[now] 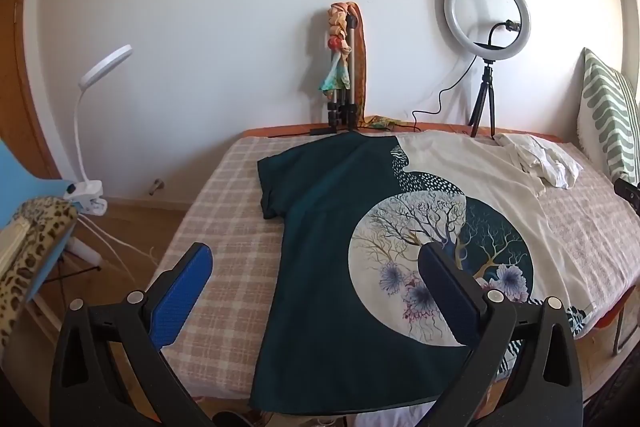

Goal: Fold small clothes

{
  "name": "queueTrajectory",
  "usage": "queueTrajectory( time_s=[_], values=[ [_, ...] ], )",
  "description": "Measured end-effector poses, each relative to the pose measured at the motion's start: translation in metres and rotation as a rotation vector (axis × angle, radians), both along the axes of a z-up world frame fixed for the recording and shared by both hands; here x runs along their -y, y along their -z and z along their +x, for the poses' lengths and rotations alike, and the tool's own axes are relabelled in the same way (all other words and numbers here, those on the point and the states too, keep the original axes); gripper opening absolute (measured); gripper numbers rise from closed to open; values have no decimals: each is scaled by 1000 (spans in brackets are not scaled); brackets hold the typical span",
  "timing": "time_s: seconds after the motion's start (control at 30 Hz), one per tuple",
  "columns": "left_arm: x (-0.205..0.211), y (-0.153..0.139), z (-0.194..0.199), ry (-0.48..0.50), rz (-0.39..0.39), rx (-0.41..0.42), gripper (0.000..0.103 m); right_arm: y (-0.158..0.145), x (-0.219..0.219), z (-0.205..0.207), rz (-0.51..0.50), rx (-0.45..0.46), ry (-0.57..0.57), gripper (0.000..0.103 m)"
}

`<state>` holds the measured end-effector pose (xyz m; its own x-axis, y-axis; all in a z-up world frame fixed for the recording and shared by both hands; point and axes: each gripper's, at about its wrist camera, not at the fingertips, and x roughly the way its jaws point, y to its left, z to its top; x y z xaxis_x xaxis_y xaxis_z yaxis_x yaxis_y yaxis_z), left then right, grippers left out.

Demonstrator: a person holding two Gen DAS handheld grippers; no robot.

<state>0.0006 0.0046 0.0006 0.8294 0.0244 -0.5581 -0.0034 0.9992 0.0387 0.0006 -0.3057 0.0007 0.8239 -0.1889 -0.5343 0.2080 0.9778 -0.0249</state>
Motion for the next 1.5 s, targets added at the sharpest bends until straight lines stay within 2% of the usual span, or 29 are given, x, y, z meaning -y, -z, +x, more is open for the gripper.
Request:
queueTrajectory(
  time_s=[1.5],
  values=[
    [2,1,-2,4,19,8,102,1,-5,5,15,-9,-5,103]
  ],
)
